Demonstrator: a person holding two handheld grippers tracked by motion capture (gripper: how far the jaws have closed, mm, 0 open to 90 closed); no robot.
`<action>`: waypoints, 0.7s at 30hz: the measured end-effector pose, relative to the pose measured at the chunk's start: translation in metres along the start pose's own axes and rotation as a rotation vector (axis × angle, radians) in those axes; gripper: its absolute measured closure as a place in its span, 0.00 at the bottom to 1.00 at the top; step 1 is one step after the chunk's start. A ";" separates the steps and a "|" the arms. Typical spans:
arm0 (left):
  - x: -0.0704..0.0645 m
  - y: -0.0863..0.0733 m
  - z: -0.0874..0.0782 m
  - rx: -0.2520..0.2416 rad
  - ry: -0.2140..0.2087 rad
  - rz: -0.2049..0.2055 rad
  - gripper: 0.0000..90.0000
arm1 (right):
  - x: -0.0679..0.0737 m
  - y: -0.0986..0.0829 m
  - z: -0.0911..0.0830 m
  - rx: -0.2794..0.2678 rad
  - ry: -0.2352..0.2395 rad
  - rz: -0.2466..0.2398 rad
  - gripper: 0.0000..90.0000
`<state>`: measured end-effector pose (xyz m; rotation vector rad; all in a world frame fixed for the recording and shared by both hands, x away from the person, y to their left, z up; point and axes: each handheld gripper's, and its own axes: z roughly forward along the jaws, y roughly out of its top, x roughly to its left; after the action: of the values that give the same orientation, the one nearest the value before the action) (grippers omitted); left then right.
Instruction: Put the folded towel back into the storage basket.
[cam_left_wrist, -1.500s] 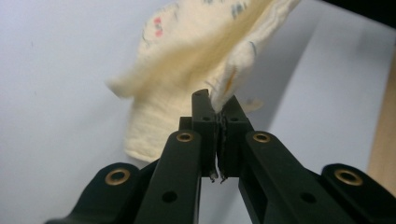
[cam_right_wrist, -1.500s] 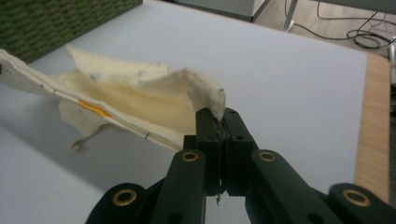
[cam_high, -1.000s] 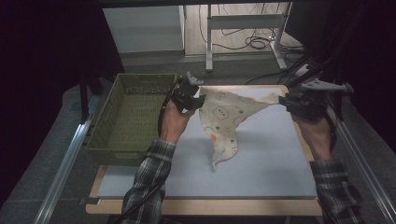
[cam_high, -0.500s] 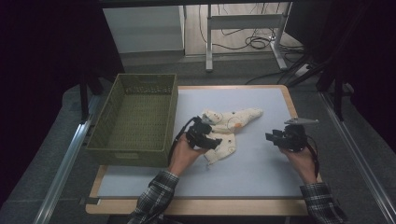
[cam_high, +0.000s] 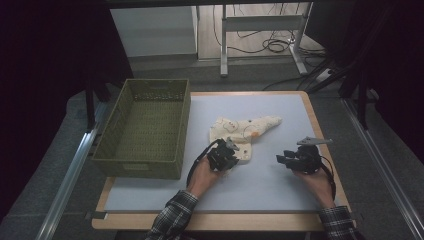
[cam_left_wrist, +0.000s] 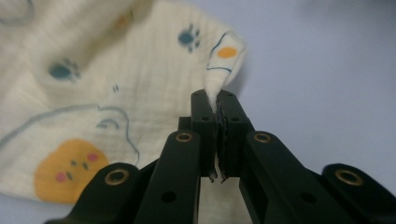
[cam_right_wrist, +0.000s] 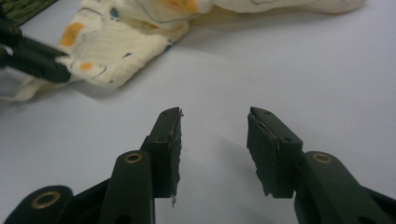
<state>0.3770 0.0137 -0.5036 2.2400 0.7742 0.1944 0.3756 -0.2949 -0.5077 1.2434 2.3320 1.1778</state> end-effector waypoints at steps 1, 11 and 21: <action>0.000 0.000 0.000 0.000 0.000 0.000 0.97 | 0.003 0.000 0.002 0.000 0.013 -0.006 0.61; 0.025 0.027 -0.076 -0.127 0.047 -0.033 0.95 | 0.043 0.015 0.031 0.014 0.107 -0.073 0.51; 0.029 0.028 -0.068 -0.096 0.064 -0.044 0.95 | 0.065 0.037 0.077 -0.016 0.038 -0.087 0.63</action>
<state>0.3893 0.0570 -0.4388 2.1329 0.8301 0.2778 0.3996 -0.1904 -0.5200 1.1113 2.3730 1.1999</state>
